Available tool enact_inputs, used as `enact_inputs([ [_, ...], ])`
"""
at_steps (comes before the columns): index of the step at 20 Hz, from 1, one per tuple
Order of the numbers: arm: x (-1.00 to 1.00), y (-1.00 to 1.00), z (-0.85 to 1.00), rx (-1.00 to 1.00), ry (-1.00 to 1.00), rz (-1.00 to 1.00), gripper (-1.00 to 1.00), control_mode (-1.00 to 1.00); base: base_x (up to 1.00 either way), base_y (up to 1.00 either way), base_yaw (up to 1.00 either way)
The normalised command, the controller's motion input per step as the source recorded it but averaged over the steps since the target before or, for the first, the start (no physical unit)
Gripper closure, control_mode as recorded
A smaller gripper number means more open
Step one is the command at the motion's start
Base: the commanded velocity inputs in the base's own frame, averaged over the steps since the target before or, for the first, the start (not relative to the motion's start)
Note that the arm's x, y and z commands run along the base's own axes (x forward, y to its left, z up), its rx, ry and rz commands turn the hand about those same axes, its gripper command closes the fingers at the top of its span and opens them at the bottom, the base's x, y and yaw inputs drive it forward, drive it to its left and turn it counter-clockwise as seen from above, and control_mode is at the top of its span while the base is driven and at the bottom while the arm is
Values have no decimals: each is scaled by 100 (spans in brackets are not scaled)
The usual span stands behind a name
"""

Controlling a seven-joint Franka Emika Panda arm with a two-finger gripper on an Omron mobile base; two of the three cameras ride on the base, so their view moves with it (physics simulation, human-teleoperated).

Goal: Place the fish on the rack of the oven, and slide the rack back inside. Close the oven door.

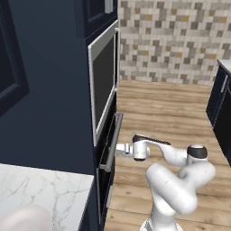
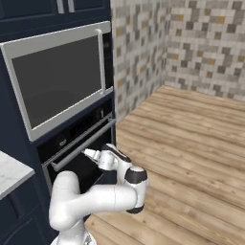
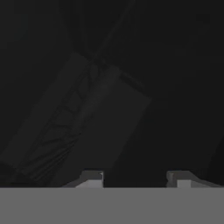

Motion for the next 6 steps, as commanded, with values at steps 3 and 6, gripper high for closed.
enact_inputs([
  [3,0,0,0,0,0,0,-100,-100,0,0,0],
  [6,0,0,0,0,0,0,-100,-100,0,0,0],
])
